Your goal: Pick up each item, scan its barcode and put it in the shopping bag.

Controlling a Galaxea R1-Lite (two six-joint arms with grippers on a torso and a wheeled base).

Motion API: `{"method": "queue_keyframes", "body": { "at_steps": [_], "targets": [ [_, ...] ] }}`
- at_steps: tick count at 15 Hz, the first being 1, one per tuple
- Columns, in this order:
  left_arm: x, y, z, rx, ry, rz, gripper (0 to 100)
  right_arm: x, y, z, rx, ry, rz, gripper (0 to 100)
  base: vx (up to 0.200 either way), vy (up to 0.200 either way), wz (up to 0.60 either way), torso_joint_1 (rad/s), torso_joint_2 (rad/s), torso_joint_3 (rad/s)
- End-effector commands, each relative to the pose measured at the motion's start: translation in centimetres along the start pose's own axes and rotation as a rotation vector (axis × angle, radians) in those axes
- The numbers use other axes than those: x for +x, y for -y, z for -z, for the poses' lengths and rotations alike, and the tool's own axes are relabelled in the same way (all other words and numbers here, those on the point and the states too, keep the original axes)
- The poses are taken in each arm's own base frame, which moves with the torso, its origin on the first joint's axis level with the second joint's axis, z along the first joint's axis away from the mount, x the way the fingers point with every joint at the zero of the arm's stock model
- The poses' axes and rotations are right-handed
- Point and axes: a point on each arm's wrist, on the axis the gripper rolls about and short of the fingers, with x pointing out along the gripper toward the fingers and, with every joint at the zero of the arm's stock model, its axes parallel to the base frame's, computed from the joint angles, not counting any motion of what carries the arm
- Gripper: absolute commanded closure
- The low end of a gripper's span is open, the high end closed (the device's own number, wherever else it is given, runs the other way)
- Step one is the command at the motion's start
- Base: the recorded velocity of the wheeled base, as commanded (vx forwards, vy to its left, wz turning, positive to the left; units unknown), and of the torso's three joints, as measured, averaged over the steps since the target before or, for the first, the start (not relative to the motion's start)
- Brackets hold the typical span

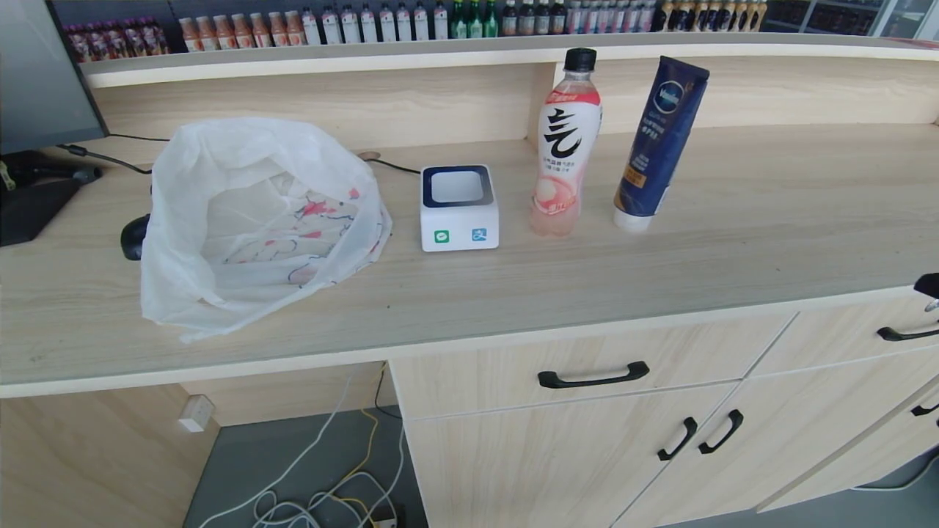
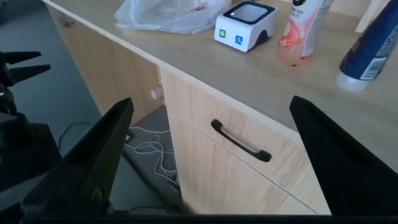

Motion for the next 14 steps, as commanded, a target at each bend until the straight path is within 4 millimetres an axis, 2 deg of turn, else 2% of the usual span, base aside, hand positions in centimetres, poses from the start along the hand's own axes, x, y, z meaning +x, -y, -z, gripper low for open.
{"method": "queue_keyframes", "body": {
  "at_steps": [1,2,4,6,9,12,14],
  "targets": [
    [0.0,0.0,0.0,-0.002,0.001,0.000,0,5.0,2.8,-0.5,-0.035,-0.036,0.064,0,0.000,0.000,0.00,0.000,0.00,0.000],
    [0.0,0.0,0.0,-0.002,0.001,0.000,0,5.8,2.8,-0.8,-0.047,-0.029,0.080,0,0.000,0.000,0.00,0.000,0.00,0.000],
    [0.0,0.0,0.0,0.000,-0.001,-0.002,0,7.6,1.6,-1.3,-0.045,-0.029,0.086,0,0.000,0.000,0.00,0.000,0.00,0.000],
    [0.0,0.0,0.0,0.000,-0.001,0.000,0,10.9,0.1,-2.7,-0.041,-0.033,0.111,0,0.000,0.000,0.00,0.000,0.00,0.000],
    [0.0,0.0,0.0,0.000,0.001,0.000,0,13.3,0.4,-2.7,-0.038,-0.050,0.233,0,0.000,0.000,0.00,0.000,0.00,0.000],
    [0.0,0.0,0.0,-0.002,0.001,-0.002,0,16.8,1.3,-3.7,-0.024,0.023,0.365,0,0.000,0.000,0.00,0.000,0.00,0.000],
    [0.0,0.0,0.0,-0.002,0.001,-0.002,0,18.4,1.7,-4.3,0.002,0.046,0.418,0,0.000,0.000,0.00,0.000,0.00,0.000]
  ]
}}
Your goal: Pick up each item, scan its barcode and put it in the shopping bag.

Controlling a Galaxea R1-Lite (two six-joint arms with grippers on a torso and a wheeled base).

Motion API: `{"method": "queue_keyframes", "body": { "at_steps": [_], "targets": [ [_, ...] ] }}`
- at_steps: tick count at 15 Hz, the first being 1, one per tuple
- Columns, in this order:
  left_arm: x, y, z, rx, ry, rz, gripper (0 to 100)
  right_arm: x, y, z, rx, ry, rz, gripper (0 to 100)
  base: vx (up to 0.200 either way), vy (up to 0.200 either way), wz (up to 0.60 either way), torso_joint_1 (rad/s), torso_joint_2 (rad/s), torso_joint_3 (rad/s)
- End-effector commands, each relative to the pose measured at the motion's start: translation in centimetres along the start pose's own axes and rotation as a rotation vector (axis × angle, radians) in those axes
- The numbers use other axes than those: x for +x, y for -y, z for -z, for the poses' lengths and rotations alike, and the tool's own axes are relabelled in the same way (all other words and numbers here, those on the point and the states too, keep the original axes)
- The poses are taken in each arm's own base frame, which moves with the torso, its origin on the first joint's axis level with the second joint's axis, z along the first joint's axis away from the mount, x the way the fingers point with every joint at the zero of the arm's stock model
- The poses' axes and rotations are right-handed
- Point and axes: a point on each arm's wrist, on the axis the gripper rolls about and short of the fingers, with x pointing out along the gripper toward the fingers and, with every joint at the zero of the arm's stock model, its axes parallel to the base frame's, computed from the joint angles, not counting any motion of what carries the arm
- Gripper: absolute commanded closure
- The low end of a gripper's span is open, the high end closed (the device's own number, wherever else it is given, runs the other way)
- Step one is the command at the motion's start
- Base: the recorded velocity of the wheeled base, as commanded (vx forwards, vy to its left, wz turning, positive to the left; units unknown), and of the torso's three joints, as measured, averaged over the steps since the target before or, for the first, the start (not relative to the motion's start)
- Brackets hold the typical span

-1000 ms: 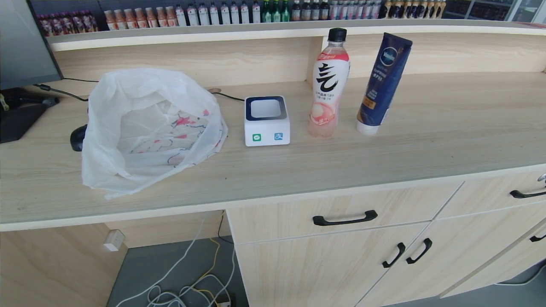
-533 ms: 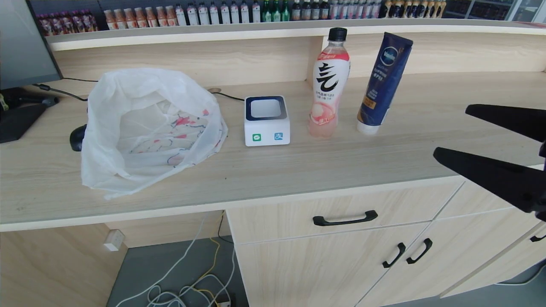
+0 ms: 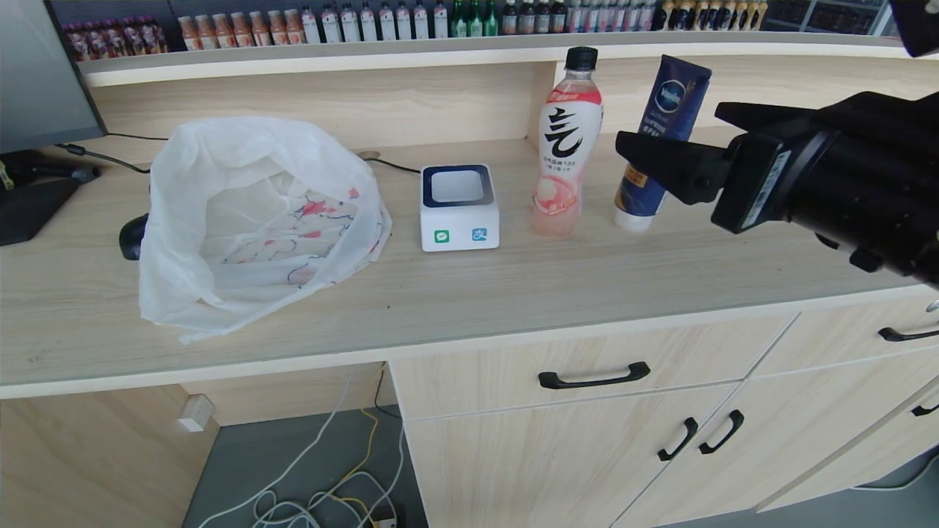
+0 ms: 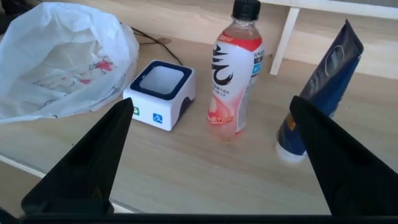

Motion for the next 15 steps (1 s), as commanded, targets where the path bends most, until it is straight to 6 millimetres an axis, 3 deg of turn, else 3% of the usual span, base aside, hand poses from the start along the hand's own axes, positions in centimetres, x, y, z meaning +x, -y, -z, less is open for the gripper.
{"method": "queue_keyframes", "body": {
  "at_steps": [1,8,11,15],
  "targets": [
    [0.0,0.0,0.0,0.000,0.000,0.000,0,2.7,-0.7,0.6,0.019,-0.023,0.039,0,0.000,0.000,0.00,0.000,0.00,0.000],
    [0.0,0.0,0.0,0.000,0.000,0.000,0,6.5,-1.4,0.8,0.111,0.035,0.131,0,0.000,0.000,0.00,0.000,0.00,0.000],
    [0.0,0.0,0.0,0.000,0.000,0.000,0,8.2,-0.5,1.0,0.096,0.034,0.214,0,0.000,0.000,0.00,0.000,0.00,0.000],
    [0.0,0.0,0.0,0.000,-0.001,0.000,0,9.8,-0.8,0.8,0.032,0.048,0.213,0,0.000,0.000,0.00,0.000,0.00,0.000]
  ]
}}
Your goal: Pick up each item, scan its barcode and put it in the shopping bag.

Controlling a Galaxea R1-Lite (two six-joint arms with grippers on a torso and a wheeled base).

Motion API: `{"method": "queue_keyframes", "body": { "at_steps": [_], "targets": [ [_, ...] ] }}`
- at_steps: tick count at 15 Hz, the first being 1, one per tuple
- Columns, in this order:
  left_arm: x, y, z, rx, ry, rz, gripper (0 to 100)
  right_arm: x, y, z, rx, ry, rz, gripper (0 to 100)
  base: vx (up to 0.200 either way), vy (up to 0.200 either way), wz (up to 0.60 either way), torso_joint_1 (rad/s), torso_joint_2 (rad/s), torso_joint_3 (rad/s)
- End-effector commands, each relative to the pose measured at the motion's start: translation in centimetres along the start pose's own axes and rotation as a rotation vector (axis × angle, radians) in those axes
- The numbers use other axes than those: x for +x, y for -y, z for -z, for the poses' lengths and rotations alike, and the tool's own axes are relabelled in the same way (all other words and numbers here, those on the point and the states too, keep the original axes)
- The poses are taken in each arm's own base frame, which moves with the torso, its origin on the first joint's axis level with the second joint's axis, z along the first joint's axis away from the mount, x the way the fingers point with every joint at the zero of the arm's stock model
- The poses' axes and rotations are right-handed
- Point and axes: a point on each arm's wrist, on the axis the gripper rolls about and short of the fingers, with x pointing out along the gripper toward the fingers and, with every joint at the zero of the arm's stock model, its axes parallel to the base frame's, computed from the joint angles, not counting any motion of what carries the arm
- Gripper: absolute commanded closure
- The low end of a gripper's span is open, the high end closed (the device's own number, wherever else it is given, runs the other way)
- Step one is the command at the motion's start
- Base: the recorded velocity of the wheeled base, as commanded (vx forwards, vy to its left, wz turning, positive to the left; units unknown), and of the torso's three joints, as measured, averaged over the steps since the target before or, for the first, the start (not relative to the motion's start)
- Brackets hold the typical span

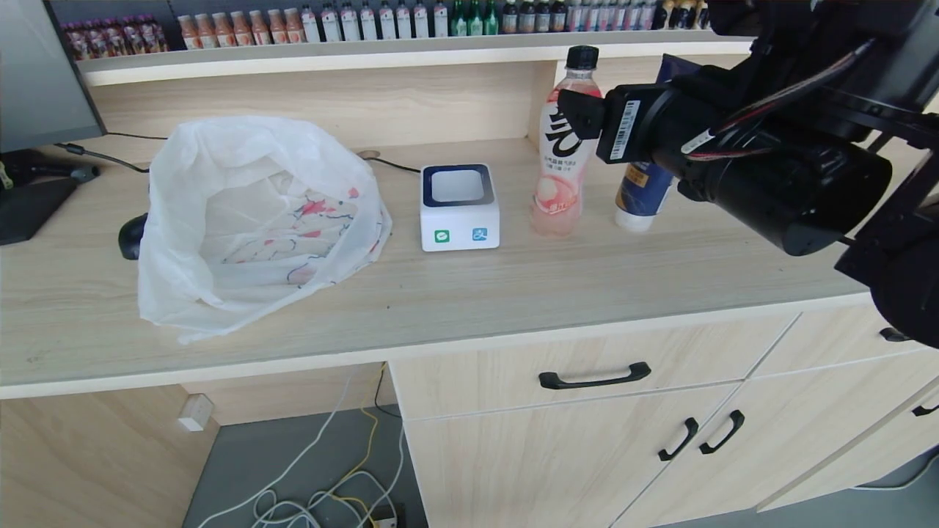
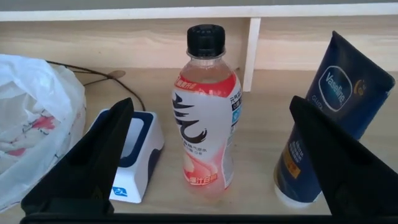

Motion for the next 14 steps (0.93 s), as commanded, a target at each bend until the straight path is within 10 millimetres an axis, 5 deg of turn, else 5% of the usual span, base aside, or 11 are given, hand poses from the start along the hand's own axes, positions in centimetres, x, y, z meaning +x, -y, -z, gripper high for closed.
{"method": "queue_keyframes", "body": {
  "at_steps": [1,14],
  "targets": [
    [0.0,0.0,0.0,-0.001,0.000,-0.002,0,1.2,-0.6,0.3,-0.027,0.006,-0.004,0,0.000,0.000,0.00,0.000,0.00,0.000],
    [0.0,0.0,0.0,-0.001,0.000,0.000,0,4.4,-2.2,1.5,-0.060,0.024,-0.024,0,0.000,0.000,0.00,0.000,0.00,0.000]
  ]
}}
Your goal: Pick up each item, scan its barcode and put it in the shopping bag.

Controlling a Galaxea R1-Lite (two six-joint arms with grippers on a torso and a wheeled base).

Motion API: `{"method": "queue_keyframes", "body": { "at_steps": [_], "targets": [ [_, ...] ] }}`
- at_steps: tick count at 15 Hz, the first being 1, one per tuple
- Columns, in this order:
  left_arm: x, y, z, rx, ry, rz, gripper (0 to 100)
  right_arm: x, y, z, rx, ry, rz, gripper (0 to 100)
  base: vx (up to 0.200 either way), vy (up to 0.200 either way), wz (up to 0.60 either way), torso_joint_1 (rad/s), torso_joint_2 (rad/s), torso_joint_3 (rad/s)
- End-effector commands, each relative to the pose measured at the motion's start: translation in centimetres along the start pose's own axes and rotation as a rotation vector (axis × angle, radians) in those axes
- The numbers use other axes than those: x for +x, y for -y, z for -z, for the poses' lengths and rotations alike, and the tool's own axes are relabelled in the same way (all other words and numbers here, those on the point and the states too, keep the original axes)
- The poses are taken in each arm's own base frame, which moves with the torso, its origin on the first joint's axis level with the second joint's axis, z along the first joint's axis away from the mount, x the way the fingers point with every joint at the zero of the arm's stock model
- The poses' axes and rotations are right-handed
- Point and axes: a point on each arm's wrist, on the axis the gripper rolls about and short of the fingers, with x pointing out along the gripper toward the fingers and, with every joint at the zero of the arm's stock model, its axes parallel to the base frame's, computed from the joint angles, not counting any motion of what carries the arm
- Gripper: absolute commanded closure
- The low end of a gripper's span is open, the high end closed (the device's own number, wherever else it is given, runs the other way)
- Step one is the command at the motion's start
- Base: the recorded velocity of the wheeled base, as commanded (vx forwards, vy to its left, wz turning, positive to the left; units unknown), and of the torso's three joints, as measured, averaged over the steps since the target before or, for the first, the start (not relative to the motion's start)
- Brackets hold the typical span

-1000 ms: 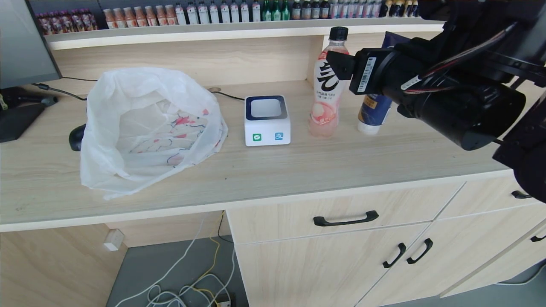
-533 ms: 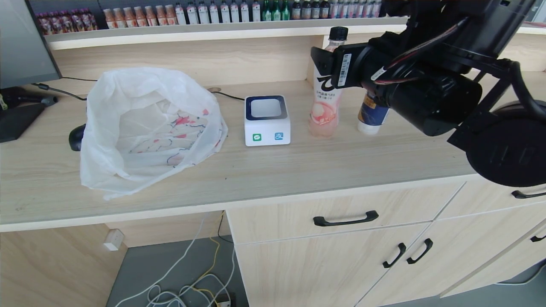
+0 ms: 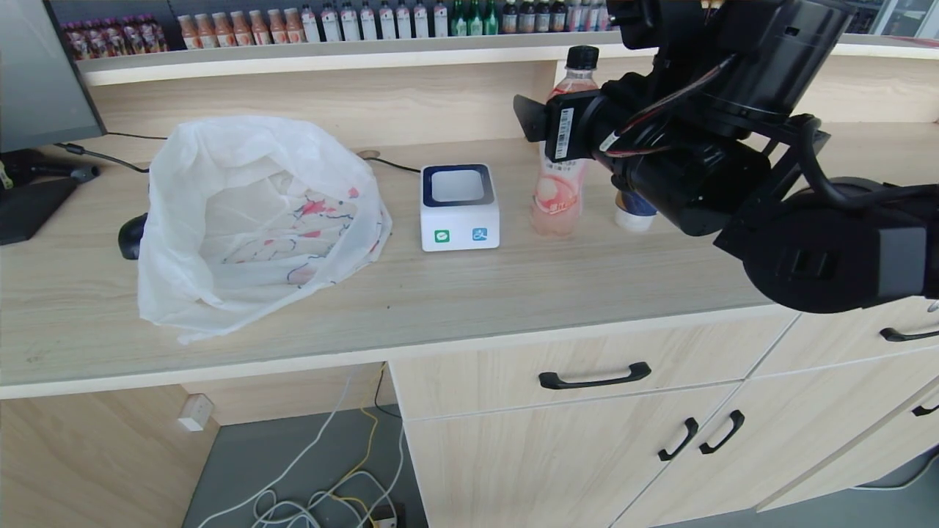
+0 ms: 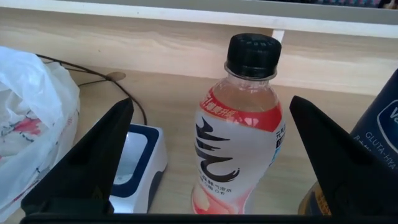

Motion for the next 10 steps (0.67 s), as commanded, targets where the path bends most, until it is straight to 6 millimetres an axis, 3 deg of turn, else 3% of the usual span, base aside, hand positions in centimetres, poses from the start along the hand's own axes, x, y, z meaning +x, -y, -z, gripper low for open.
{"method": "queue_keyframes", "body": {
  "at_steps": [1,10],
  "targets": [
    [0.0,0.0,0.0,0.000,0.000,0.000,0,0.4,0.0,0.4,-0.003,-0.004,0.005,0,0.000,0.000,0.00,0.000,0.00,0.000],
    [0.0,0.0,0.0,0.000,0.000,0.000,0,1.7,1.6,1.8,-0.023,-0.018,-0.002,0,0.000,0.000,0.00,0.000,0.00,0.000]
  ]
}}
